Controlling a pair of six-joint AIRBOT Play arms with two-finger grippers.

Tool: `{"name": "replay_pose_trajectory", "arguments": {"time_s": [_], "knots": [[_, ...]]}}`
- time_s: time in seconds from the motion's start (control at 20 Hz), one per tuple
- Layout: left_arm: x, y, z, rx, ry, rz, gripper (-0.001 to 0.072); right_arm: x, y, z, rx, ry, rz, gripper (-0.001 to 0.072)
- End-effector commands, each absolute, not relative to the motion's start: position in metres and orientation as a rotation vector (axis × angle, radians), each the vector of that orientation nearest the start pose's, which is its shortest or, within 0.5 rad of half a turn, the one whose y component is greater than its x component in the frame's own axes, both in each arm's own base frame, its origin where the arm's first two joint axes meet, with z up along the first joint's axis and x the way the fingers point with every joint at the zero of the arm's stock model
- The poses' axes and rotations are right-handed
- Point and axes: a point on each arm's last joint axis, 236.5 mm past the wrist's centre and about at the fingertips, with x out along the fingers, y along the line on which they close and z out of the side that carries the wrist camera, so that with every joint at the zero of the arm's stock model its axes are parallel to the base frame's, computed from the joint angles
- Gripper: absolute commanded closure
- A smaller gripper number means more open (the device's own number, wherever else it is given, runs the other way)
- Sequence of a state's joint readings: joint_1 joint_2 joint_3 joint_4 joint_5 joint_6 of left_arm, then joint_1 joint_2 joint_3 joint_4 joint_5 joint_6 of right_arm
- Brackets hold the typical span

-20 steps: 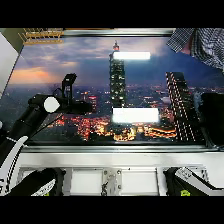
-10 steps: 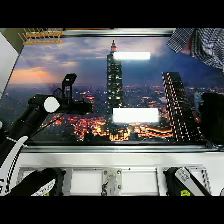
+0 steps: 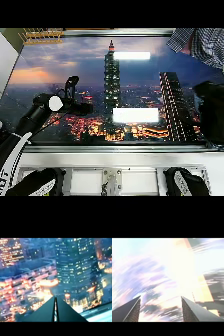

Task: Fold the clothes and pants, and hang the long-sleeved shirts on hangers.

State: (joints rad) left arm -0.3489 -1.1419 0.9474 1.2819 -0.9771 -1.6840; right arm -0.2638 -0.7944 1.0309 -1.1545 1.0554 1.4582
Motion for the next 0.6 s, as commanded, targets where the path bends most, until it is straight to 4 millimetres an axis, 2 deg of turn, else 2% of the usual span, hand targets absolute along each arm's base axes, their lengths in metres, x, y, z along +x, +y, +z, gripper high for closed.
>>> {"name": "replay_pose_trajectory", "arguments": {"time_s": [0.0, 0.1, 0.2, 0.3, 0.5, 0.55], "knots": [[0.327, -0.178, 0.008, -0.186, 1.213, -0.351, 0.0702, 0.323, 0.108, 0.131, 0.249, 0.869, 0.373, 0.0199], [0.329, -0.178, 0.025, -0.201, 1.16, -0.357, 0.0703, 0.309, 0.144, 0.113, 0.203, 0.933, 0.472, 0.0199], [0.327, -0.178, 0.039, -0.204, 1.127, -0.367, 0.0703, 0.301, 0.166, 0.101, 0.173, 0.977, 0.532, 0.0215], [0.326, -0.177, 0.049, -0.207, 1.099, -0.374, 0.0703, 0.297, 0.177, 0.093, 0.159, 1.006, 0.558, 0.0216], [0.324, -0.177, 0.061, -0.211, 1.065, -0.383, 0.0703, 0.298, 0.179, 0.085, 0.157, 1.031, 0.559, 0.0223], [0.324, -0.177, 0.063, -0.211, 1.06, -0.384, 0.0703, 0.298, 0.179, 0.085, 0.157, 1.033, 0.559, 0.0348]]}}
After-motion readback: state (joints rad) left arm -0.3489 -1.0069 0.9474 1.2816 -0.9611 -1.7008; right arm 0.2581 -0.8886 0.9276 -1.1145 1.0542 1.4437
